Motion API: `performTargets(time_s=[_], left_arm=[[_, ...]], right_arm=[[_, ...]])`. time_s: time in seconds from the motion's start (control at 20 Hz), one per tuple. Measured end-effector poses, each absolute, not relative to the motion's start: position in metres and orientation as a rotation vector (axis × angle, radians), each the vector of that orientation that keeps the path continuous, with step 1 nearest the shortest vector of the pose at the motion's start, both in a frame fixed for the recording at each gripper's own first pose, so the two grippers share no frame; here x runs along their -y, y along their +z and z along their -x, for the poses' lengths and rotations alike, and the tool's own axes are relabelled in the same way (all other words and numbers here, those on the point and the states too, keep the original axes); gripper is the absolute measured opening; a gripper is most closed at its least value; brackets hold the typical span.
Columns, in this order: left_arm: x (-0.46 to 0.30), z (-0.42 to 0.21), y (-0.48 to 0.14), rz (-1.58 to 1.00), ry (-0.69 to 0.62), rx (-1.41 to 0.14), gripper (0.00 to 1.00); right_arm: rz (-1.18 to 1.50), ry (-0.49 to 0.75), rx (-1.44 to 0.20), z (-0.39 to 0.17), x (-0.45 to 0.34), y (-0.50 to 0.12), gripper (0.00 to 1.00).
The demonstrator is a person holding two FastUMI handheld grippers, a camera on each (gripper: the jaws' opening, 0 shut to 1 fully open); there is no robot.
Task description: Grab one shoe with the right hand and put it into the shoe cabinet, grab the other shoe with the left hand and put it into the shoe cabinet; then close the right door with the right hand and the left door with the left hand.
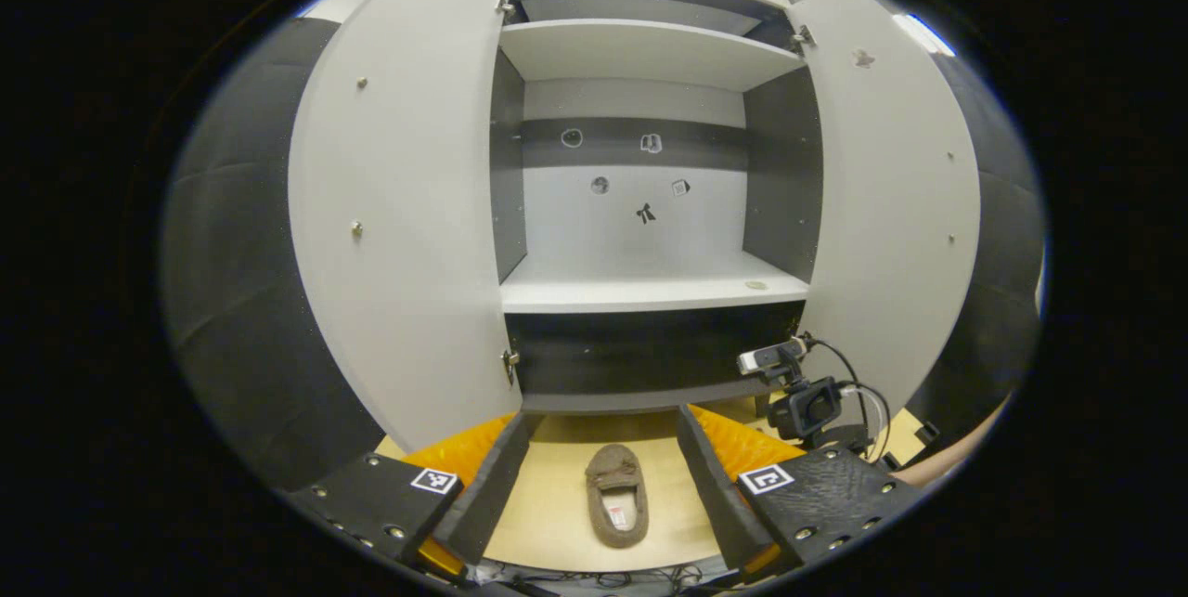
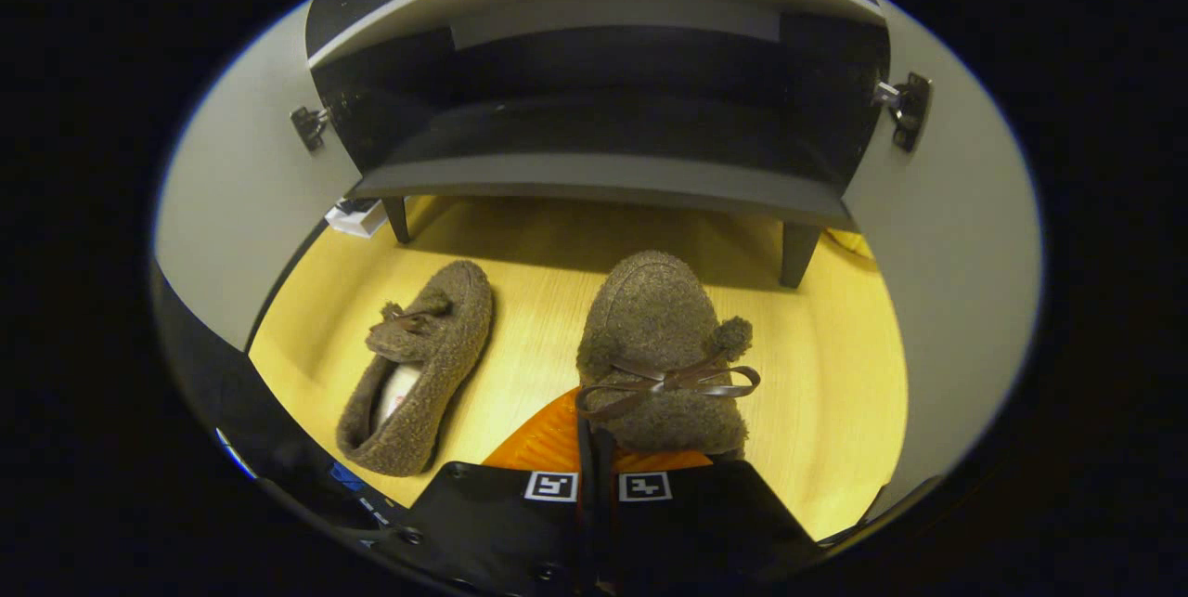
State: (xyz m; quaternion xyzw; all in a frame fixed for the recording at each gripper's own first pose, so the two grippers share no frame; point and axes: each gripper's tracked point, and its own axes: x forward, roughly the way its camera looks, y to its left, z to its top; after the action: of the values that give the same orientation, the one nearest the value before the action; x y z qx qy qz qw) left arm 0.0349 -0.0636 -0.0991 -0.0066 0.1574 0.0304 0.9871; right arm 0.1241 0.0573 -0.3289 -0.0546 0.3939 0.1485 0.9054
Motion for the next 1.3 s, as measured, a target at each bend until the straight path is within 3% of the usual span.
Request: performTargets(time_s=[0.2,0.3,0.4,0.65,0.7,1.05,1.15,1.3], left_arm=[[0.059,-0.035,-0.096,-0.007,0.04,-0.284,0.97],[0.059,-0.035,-0.098,0.0,0.025,-0.279,0.89],[0.057,-0.034,-0.101,0.017,0.011,-0.278,0.93],[0.056,-0.034,-0.104,0.025,-0.014,-0.276,0.93],[0.056,-0.035,-0.105,0.023,-0.02,-0.274,0.97],[0.056,-0.038,-0.107,0.037,-0.044,-0.268,0.93],[0.055,-0.041,-0.105,0.024,-0.045,-0.264,0.97],[0.053,-0.044,-0.102,0.008,-0.044,-0.26,0.93]], right_arm=[[0.026,0.313,-0.773,-0.116,-0.061,-0.277,0.0],[-0.003,0.317,-0.742,-0.113,-0.062,-0.251,0.02],[-0.017,0.325,-0.706,-0.111,-0.063,-0.223,0.02],[-0.048,0.354,-0.621,-0.107,-0.074,-0.156,0.02],[-0.052,0.358,-0.601,-0.107,-0.075,-0.142,0.02],[-0.124,0.411,-0.464,-0.142,-0.097,-0.052,0.0],[-0.124,0.39,-0.421,-0.164,-0.099,-0.032,0.02],[-0.174,0.402,-0.356,-0.191,-0.115,0.007,0.02]])
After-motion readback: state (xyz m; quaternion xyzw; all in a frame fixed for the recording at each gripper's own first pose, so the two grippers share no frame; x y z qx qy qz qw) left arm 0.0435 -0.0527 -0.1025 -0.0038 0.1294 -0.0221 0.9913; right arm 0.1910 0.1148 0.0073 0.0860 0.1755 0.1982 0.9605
